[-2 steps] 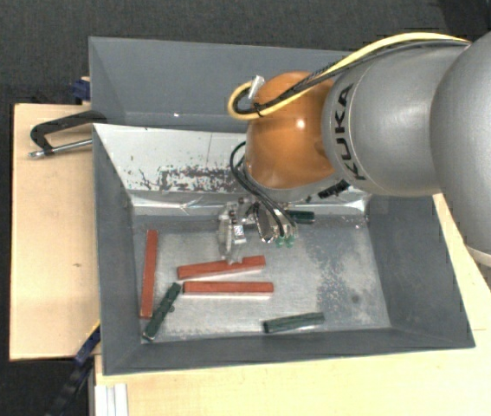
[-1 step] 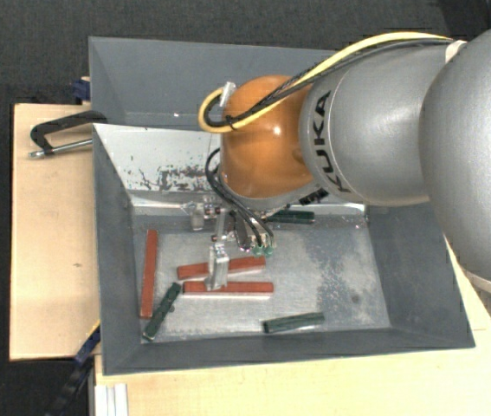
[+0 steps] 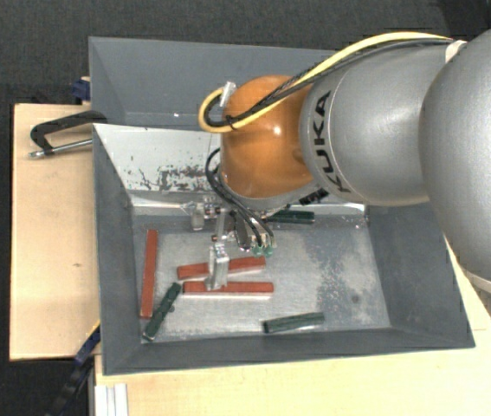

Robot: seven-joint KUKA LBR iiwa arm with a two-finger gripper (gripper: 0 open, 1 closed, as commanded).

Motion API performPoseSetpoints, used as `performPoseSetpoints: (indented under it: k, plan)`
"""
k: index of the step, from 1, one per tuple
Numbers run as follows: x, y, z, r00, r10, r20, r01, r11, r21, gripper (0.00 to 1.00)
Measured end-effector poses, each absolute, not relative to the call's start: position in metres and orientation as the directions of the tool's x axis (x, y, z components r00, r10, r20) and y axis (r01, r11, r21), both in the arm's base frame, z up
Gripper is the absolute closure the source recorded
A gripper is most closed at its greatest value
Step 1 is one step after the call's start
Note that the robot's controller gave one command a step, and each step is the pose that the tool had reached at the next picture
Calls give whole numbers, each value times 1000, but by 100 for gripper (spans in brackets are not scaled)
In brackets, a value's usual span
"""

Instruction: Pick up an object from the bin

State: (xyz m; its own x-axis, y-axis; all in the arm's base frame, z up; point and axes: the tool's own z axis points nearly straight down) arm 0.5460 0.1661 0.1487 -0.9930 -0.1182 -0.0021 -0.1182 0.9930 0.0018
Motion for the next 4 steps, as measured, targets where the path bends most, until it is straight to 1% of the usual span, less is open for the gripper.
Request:
performPoseSetpoints:
  k: [1,2,3,4]
  plan:
    - [544,128,109,-990,-141,-9,-141,990,3,0]
    - [546,184,73,-998,-62,-8,-62,998,5,100]
    - [546,184,73,-998,-62,-8,-62,998,5,100]
    - [535,209,223,-1000,3,-4,3,1000,3,100]
